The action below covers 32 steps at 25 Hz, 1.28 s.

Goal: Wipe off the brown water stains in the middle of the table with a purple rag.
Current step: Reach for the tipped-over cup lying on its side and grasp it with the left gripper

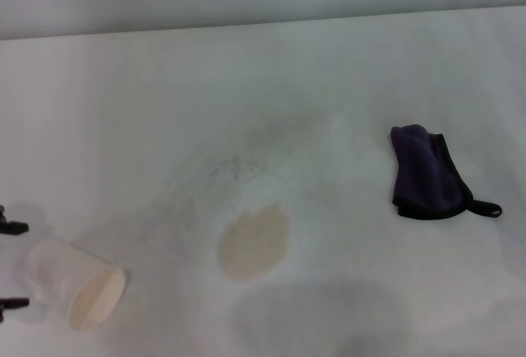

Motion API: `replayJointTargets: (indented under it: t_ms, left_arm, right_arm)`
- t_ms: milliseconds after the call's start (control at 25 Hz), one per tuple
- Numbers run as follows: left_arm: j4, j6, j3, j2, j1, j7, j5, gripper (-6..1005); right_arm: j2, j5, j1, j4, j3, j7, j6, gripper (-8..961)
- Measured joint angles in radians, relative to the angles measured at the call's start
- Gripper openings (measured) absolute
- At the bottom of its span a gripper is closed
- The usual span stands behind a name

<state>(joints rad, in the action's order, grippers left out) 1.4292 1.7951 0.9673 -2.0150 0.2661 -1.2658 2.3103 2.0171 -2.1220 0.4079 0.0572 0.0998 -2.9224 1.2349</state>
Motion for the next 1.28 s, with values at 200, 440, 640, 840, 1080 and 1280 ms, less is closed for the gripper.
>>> replayJointTargets:
  t_ms: [200,440,640,840,1080,1280]
  left_arm:
    - [-0.013,-0.026,0.048,-0.022,0.002,0.05,0.063,875]
    - [-0.031,-0.085,0.064,-0.038,0.003,0.124,0.091,875]
    - [-0.04,-0.117,0.079,-0.049,0.004,0.2,0.097,875]
    - [-0.062,-0.157,0.13,-0.05,0.013,0.235,0.1,876]
    - [-0.112,-0.23,0.162,-0.054,0.033,0.288,0.107,876]
    - [-0.153,-0.269,0.184,-0.059,0.057,0.299,0.086,876]
  right_arm:
    - [0.001,0.0,-0.002,-0.005,0.0,0.0,-0.005,871]
    - [0.002,0.002,-0.009,-0.019,0.0,-0.001,-0.003,872]
    - [0.002,0.002,-0.015,-0.019,0.0,0.002,0.0,872]
    - [0.002,-0.002,-0.017,-0.019,-0.004,0.006,0.001,872]
    - [0.001,-0.008,-0.019,-0.028,-0.021,0.008,0.0,873]
    - [-0.001,-0.009,-0.018,-0.028,-0.022,0.008,-0.004,873]
